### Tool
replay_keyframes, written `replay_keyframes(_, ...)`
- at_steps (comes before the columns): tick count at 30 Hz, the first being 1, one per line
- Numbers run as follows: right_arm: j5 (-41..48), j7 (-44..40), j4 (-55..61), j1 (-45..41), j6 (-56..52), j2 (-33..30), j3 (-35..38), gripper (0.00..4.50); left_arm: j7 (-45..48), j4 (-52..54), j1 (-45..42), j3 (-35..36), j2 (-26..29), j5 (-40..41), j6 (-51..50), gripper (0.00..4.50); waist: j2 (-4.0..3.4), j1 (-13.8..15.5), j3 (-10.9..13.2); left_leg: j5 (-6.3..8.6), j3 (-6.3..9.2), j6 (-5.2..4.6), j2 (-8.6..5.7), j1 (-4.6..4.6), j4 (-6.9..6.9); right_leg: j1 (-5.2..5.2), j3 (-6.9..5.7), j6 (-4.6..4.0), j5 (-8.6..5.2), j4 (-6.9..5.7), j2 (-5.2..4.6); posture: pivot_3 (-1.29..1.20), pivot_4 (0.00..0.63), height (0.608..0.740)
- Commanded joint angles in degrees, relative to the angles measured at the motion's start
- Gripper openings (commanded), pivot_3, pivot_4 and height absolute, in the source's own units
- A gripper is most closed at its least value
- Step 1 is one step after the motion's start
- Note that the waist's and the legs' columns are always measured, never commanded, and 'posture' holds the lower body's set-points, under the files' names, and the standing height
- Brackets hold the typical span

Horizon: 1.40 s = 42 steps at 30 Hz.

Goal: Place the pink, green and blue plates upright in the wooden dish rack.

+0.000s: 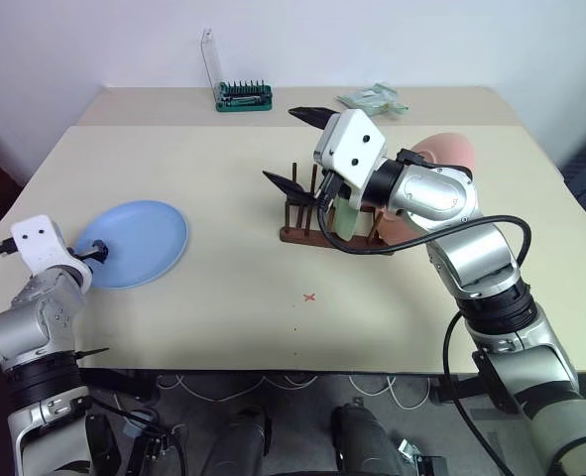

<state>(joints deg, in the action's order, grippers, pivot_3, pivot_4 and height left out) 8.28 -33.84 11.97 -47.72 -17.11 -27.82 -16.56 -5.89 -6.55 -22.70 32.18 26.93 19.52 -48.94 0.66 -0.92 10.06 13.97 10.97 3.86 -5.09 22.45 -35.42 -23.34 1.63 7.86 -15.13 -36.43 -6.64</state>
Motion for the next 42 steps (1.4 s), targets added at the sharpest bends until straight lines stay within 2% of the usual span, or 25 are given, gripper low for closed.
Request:
replay_keyframes(1,-0.88,-0.24,1.38,0.29,0.60,0.64,2.28,4.28,-1.88,0.28,-0.32,4.00,-1.91,2.00,-1.78,3.96,0.00,-0.01,0.00,0.00,0.01,0.00,0.00,0.00,0.01,-0.01,0.00,0.00,0.00,0.00,0.00,0.00,0.150,0.740)
replay_keyframes(3,-1.20,-0.44,1.70,0.77,0.49,0.74,2.34,4.28,-1.89,0.93,-0.70,4.53,-3.02,2.63,-0.85,3.15,0.00,-0.09,0.00,-0.01,0.00,0.02,0.01,-0.01,0.02,-0.02,0.00,0.00,0.00,-0.02,0.00,0.00,0.150,0.740)
replay_keyframes(9,-2.88,-0.99,1.86,1.95,0.71,1.12,1.87,4.28,-2.21,2.31,-1.77,3.99,-4.65,3.30,1.34,0.07,-0.02,0.17,-0.02,-0.04,-0.01,0.06,0.00,-0.04,0.04,0.00,0.00,-0.01,0.01,-0.04,0.00,0.00,0.150,0.740)
replay_keyframes(16,-7.20,-1.65,0.91,2.94,3.09,1.28,-0.09,4.28,-0.70,7.57,-8.39,3.26,-9.93,5.90,15.37,0.02,0.15,0.29,-0.01,-0.12,0.01,0.22,0.00,-0.01,0.03,0.01,-0.02,-0.02,0.01,-0.02,0.00,0.00,0.150,0.740)
replay_keyframes(18,-8.44,-1.71,0.65,2.92,3.98,1.54,-0.57,4.28,-1.11,8.63,-10.27,2.29,-10.27,4.22,20.79,0.02,0.22,0.14,-0.03,-0.17,0.01,0.31,0.00,0.01,0.02,0.00,-0.04,-0.03,0.02,-0.01,0.00,0.00,0.150,0.740)
replay_keyframes(23,-15.49,-0.95,-1.54,2.62,10.69,1.59,-3.68,4.28,0.72,14.51,-16.04,-7.97,-10.78,-0.78,28.11,0.02,0.25,-0.10,-0.04,-0.21,-0.08,0.38,0.02,0.01,0.03,-0.01,-0.03,-0.02,0.02,0.05,0.00,0.00,0.150,0.740)
replay_keyframes(28,-20.75,1.52,-3.60,1.35,16.19,3.09,-4.50,4.28,0.28,18.93,-16.78,-15.65,-11.50,-5.95,29.88,0.02,0.24,-0.25,-0.03,-0.22,-0.12,0.38,0.01,0.00,0.03,0.01,-0.02,-0.01,0.03,0.09,-0.01,0.00,0.150,0.740)
replay_keyframes(34,-26.24,3.84,-6.23,0.40,21.27,4.25,-5.28,4.28,-0.36,24.54,-16.38,-21.65,-13.52,-9.37,28.21,0.02,0.25,-0.18,-0.03,-0.23,-0.10,0.39,0.02,0.00,0.04,0.00,-0.02,-0.01,0.03,0.07,0.01,0.00,0.150,0.740)
replay_keyframes(42,-29.28,3.46,-9.13,0.23,24.32,6.40,-6.32,4.28,-1.24,29.96,-15.09,-24.95,-17.52,-9.25,22.40,0.02,0.25,-0.20,-0.04,-0.23,-0.10,0.40,0.02,0.00,0.03,0.00,-0.02,-0.01,0.03,0.05,0.02,0.00,0.150,0.740)
